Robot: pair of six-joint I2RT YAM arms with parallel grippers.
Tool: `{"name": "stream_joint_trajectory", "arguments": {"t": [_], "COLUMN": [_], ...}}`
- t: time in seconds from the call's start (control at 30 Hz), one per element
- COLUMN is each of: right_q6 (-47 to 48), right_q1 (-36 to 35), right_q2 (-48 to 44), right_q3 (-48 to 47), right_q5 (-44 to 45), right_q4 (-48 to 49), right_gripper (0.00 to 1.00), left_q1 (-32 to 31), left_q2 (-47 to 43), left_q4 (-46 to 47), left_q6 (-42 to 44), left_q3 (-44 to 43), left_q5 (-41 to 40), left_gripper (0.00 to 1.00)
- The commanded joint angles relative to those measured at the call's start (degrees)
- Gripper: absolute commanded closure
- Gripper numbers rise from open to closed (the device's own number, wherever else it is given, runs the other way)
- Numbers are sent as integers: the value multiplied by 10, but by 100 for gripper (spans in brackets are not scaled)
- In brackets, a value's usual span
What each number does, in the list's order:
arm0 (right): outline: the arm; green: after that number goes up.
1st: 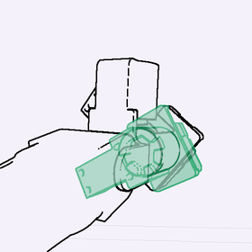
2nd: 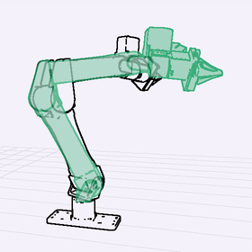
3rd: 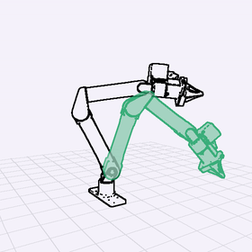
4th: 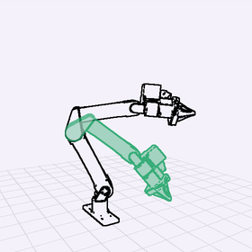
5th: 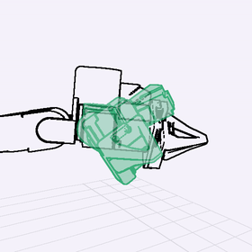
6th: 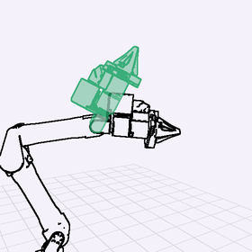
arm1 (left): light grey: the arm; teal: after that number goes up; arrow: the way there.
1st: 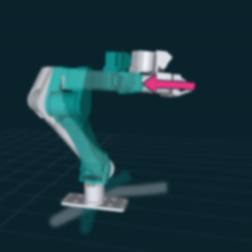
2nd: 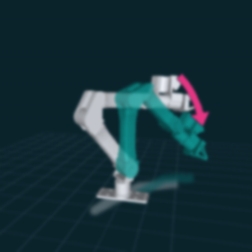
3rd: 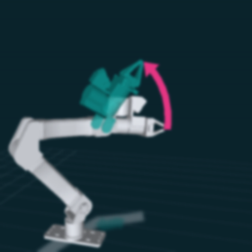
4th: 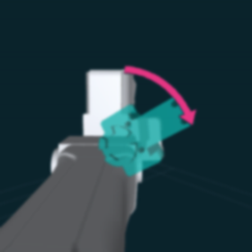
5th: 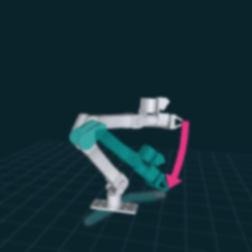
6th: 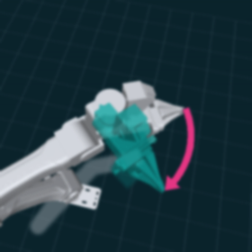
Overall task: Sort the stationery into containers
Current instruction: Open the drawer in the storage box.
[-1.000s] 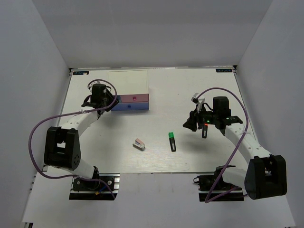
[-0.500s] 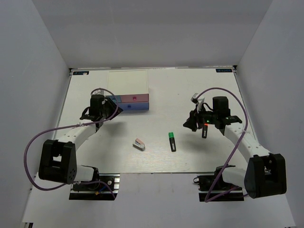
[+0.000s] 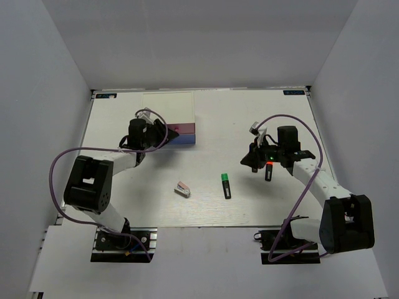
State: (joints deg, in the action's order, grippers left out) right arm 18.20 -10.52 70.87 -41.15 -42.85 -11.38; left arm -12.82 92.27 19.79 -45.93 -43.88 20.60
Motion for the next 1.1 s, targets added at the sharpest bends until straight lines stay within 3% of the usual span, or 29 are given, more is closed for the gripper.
{"name": "stream_joint_trajectory", "arguments": {"t": [0.0,0.2,0.5,0.77,1.07], "right_q6": [-1,-1,-1,-4,-1], "right_q1": [1,2,0,1,1], "right_q2": [-15,-18,-15,-11,-15], "right_q3": [-13,-7,-8,-10,-10], "right_q5": [-12,-8,-8,-12,-7], "right_q4": [28,29,29,34,29], "right_gripper": [74,74,73,71,70], "left_q1": [-10,-15,-26,-36,-57], "left_q2": [-2,-2,-58,-76,-48], "left_q4": [98,144,115,106,59], "left_q6": [-9,-9,1,8,15], "left_q3": [-16,6,35,55,15], "left_q5": [36,35,-49,-89,-125], "left_gripper": [45,44,58,56,53]}}
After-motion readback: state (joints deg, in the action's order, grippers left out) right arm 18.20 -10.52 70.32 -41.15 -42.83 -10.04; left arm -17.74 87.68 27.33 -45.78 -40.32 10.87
